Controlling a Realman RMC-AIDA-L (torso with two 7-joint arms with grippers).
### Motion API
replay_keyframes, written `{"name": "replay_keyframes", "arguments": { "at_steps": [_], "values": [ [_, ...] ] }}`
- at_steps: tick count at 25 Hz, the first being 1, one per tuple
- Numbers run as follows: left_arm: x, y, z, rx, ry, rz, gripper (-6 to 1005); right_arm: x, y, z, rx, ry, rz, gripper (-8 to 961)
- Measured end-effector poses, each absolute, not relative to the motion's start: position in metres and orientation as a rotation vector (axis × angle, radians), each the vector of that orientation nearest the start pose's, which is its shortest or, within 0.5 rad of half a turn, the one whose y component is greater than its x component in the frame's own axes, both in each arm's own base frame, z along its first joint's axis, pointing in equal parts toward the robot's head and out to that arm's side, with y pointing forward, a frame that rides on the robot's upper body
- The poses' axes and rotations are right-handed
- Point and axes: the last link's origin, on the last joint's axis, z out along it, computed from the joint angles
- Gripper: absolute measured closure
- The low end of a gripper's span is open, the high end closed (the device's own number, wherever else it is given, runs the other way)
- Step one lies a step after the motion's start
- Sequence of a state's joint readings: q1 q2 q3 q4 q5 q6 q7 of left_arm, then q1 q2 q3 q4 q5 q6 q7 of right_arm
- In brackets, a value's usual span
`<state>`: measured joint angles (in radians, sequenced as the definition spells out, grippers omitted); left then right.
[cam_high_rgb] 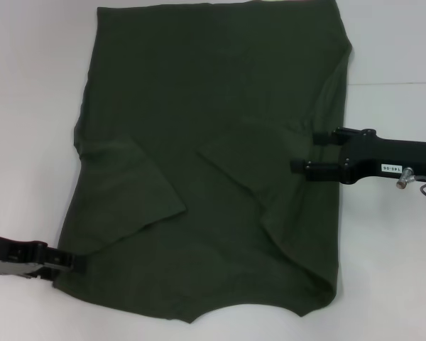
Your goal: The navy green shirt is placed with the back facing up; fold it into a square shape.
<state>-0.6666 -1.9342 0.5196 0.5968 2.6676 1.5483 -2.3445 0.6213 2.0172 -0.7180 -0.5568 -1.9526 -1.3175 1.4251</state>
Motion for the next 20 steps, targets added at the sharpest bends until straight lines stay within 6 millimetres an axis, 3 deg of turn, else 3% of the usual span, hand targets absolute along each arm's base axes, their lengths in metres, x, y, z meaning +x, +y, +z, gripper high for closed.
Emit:
{"name": "replay_keyframes", "arguments": {
  "at_steps": [20],
  "values": [
    [-0.3147,0.3407,0.033,-2.312,-1.902,0.021,236,0.262,0.381,0.0105,-2.569,0.678,0.585,33]
  ]
}}
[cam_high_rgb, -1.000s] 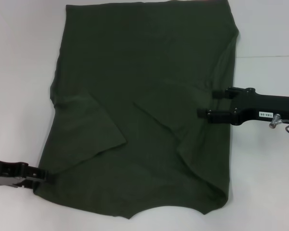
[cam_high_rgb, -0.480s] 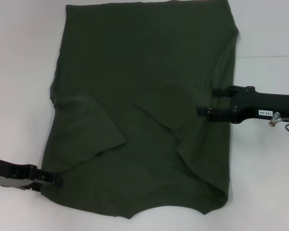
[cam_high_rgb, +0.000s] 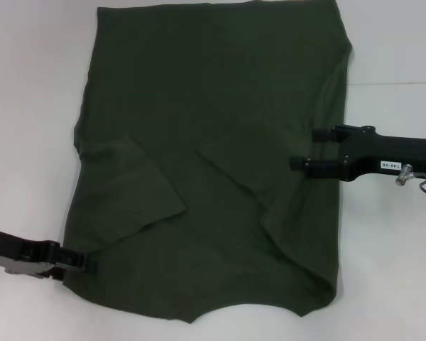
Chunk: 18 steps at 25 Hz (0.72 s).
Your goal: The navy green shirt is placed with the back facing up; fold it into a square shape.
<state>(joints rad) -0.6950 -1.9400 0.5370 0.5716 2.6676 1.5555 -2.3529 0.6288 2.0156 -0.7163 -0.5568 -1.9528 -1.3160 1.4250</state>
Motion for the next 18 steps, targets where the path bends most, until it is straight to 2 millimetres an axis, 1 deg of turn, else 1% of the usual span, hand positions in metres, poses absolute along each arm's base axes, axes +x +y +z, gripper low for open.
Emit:
{"name": "replay_keyframes", "arguments": {
  "at_steps": [11,18],
  "values": [
    [-0.3147,0.34,0.0313,-2.316,-1.903,0.028,251,0.2616,0.3808,0.0098,-2.57,0.679,0.587,34],
    [-0.3116,0.3421,0.0289,-2.333,-1.889,0.039,369,0.2617,0.3809,0.0099,-2.569,0.679,0.588,34]
  ]
}}
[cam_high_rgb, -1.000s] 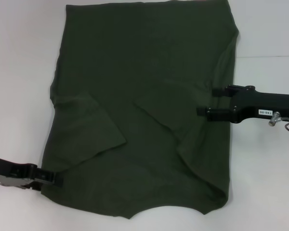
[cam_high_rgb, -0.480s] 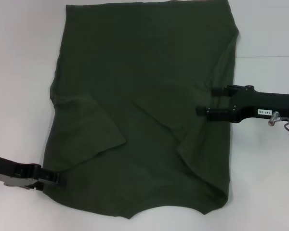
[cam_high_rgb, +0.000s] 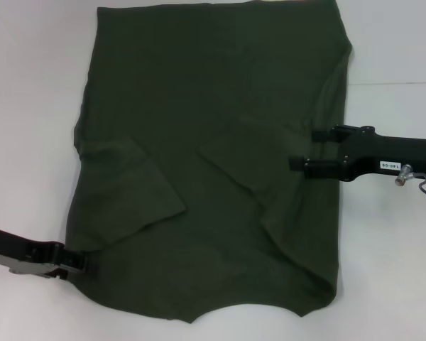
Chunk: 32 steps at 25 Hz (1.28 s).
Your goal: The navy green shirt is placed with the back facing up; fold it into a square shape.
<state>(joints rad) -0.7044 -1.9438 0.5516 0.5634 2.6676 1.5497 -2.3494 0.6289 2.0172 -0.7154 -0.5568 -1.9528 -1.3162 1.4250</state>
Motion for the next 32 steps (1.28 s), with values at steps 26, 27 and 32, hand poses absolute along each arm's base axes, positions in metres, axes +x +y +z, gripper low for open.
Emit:
{"name": "replay_keyframes", "arguments": {
  "at_steps": [26,27,32],
  "values": [
    [-0.3149,0.3469,0.0254,-2.307,-1.85,0.085,733,0.2606,0.382,0.0086,-2.566,0.678,0.585,35],
    [-0.3149,0.3466,0.025,-2.308,-1.852,0.086,771,0.2608,0.3822,0.0086,-2.565,0.678,0.584,35],
    [-0.3144,0.3463,0.0236,-2.315,-1.853,0.088,908,0.26,0.3827,0.0082,-2.568,0.674,0.581,35]
  ]
}}
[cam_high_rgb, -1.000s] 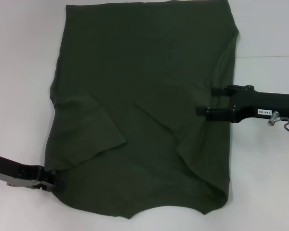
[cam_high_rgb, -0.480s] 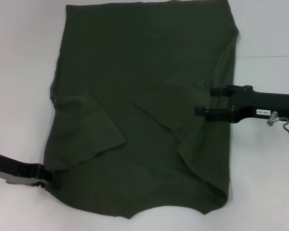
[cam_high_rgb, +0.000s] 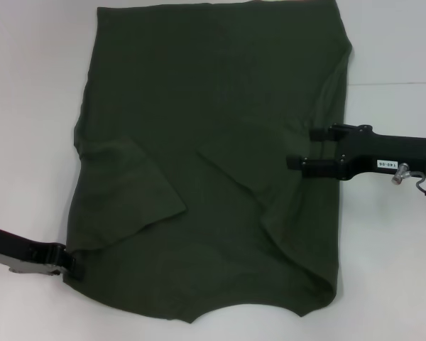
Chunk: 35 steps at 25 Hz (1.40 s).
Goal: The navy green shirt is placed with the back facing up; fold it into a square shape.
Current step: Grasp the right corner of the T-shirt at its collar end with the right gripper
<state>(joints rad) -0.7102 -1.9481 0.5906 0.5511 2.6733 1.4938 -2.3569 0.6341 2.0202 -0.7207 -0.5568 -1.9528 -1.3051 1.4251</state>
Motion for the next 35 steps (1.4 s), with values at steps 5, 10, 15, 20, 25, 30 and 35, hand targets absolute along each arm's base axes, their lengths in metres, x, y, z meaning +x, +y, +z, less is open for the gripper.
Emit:
{"name": "replay_keyframes", "arguments": {
  "at_steps": [5,10,15,20,25,30,35],
  "values": [
    [-0.313,0.348,0.024,-2.32,-1.846,0.088,957,0.256,0.385,0.009,-2.578,0.678,0.581,36],
    [-0.312,0.349,0.025,-2.328,-1.838,0.088,958,0.244,0.395,0.018,-2.622,0.721,0.547,36],
    [-0.31,0.35,0.025,-2.336,-1.835,0.088,959,0.224,0.406,0.025,-2.722,0.694,0.4,36],
    [-0.307,0.352,0.026,-2.34,-1.839,0.089,957,0.202,0.416,0.02,-2.834,0.561,0.172,36],
    [-0.307,0.35,0.024,-2.339,-1.856,0.09,958,0.185,0.419,0.006,-2.925,0.391,-0.045,37],
    [-0.306,0.348,0.023,-2.347,-1.871,0.091,958,0.171,0.417,-0.01,-2.968,0.188,-0.238,37],
    [-0.304,0.348,0.023,-2.341,-1.886,0.078,957,0.16,0.416,-0.023,-2.976,-0.005,-0.38,37]
  ]
}}
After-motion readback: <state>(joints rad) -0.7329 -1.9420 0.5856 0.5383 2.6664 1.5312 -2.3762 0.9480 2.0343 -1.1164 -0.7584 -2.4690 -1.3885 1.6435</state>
